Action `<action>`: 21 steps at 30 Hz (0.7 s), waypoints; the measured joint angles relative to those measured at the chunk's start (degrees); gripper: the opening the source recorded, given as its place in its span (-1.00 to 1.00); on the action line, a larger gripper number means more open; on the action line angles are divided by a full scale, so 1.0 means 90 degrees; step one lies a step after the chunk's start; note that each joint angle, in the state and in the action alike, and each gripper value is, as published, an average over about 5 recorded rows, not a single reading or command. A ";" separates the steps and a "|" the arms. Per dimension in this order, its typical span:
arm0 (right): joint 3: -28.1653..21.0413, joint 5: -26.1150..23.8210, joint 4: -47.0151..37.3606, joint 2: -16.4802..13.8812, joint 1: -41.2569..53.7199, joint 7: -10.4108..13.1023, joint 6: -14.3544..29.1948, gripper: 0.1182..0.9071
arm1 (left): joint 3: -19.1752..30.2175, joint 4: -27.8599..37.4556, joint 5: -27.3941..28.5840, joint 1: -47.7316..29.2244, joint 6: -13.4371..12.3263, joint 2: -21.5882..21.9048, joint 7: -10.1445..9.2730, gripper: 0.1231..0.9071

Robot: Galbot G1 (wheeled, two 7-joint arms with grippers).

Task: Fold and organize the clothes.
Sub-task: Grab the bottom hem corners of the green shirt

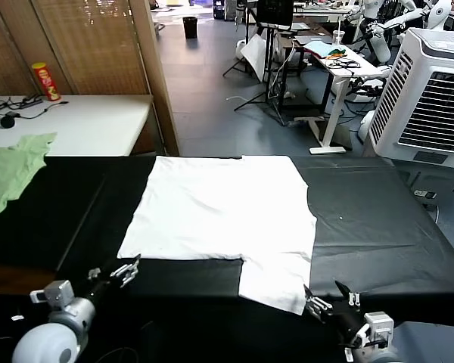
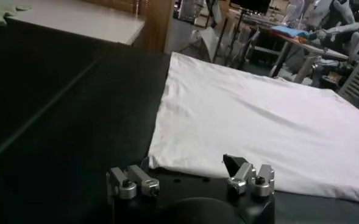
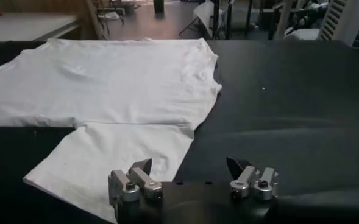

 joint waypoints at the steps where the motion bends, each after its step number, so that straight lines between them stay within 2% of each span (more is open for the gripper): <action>1: -0.0016 -0.0033 -0.0023 0.0006 0.0014 -0.0006 0.0005 0.72 | 0.0004 0.0014 -0.0005 -0.0013 -0.0010 -0.0005 0.0006 0.72; 6: -0.0182 -0.0312 -0.0211 0.0059 0.0134 -0.0024 0.0009 0.72 | 0.0014 0.0161 0.0046 -0.0139 0.0087 -0.0028 0.0172 0.72; 9: -0.0315 -0.0477 -0.0315 0.0103 0.0199 0.0003 -0.0006 0.71 | 0.0013 0.0274 0.0090 -0.0216 0.0043 -0.0037 0.0213 0.72; 12: -0.0439 -0.0563 -0.0406 0.0154 0.0234 0.0031 -0.0013 0.58 | 0.0015 0.0385 0.0084 -0.0281 -0.0019 -0.0050 0.0198 0.72; 15: -0.0532 -0.0593 -0.0473 0.0202 0.0254 0.0042 -0.0010 0.37 | 0.0019 0.0491 0.0075 -0.0327 -0.0044 -0.0054 0.0191 0.72; 18: -0.0597 -0.0601 -0.0501 0.0240 0.0246 0.0045 -0.0007 0.04 | 0.0035 0.0586 0.0083 -0.0356 -0.0062 -0.0054 0.0185 0.70; 21: -0.0626 -0.0601 -0.0516 0.0270 0.0211 0.0055 -0.0004 -0.36 | 0.0067 0.0654 0.0120 -0.0372 -0.0103 -0.0055 0.0183 0.49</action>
